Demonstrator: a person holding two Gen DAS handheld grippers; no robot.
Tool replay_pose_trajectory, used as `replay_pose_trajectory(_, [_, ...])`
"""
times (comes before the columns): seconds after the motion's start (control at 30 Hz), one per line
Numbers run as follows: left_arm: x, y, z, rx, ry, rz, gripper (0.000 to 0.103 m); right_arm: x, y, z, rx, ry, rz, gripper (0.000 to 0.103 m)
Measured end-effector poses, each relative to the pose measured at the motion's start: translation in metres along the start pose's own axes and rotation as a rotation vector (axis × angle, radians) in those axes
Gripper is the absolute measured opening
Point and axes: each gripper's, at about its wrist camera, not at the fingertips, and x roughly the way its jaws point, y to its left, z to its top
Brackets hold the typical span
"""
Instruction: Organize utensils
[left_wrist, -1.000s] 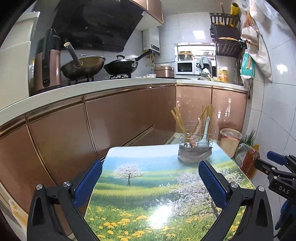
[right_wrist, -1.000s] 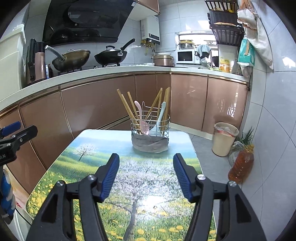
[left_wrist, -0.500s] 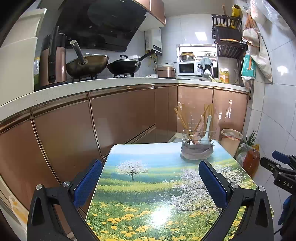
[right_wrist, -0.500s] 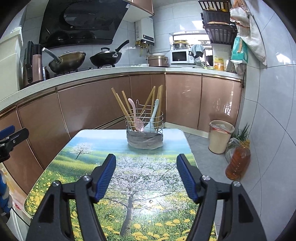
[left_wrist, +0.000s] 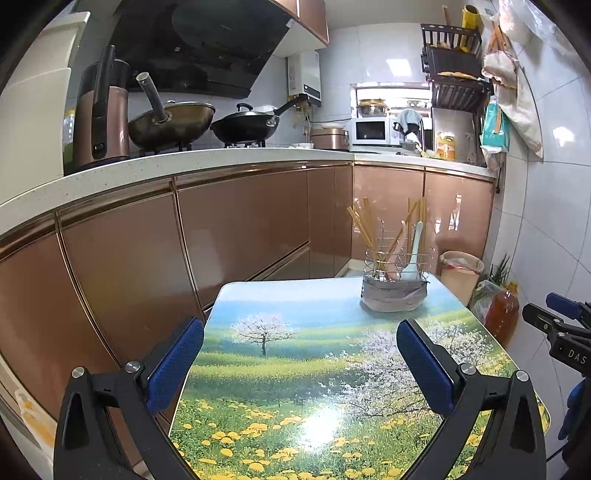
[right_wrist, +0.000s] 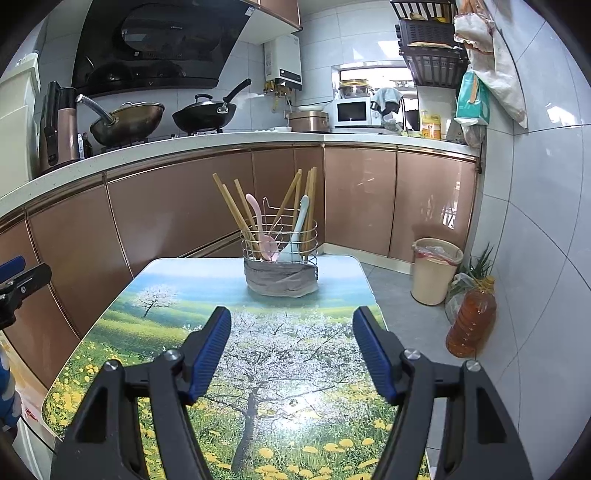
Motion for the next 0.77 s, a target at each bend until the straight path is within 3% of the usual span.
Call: replay_pose_trajectory(0.77, [0.0060,0.0006,-0.0035,-0.004,0.005,-0.011,0.103,0.0090,-0.0024,-0.0013,-0.001,0.008,-0.011,0.067])
